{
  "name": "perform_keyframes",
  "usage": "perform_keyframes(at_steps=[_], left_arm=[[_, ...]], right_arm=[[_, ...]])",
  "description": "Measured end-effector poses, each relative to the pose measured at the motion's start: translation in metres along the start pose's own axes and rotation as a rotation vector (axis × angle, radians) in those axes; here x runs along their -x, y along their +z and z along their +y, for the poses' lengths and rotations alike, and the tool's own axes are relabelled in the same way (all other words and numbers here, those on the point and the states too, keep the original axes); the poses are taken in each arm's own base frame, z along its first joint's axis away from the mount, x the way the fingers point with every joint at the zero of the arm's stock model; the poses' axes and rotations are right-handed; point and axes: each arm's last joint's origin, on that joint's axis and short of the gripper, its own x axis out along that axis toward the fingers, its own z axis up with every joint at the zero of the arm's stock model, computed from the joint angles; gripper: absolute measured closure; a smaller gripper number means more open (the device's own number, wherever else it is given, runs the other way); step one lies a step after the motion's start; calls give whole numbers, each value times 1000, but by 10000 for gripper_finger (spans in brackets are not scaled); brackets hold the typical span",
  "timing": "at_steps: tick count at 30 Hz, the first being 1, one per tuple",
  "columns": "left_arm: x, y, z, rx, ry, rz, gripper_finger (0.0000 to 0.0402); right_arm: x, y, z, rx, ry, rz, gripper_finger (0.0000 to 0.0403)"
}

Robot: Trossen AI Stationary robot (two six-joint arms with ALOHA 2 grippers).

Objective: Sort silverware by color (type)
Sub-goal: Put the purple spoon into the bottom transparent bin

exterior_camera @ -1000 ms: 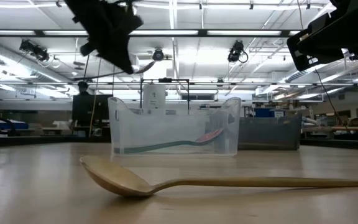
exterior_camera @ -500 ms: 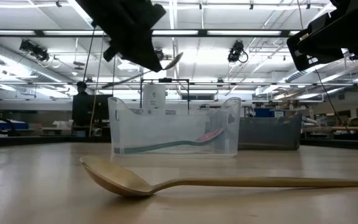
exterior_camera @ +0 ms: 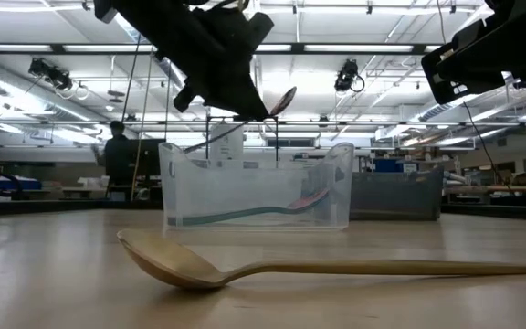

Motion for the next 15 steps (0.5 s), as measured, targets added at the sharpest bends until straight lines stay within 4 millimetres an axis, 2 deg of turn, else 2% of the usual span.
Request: perform_keyframes(at_steps=[15], left_arm=[[-19,-33,-16,-21,-11,36,385]], right_arm=[[0,0,0,2,0,-4,316]])
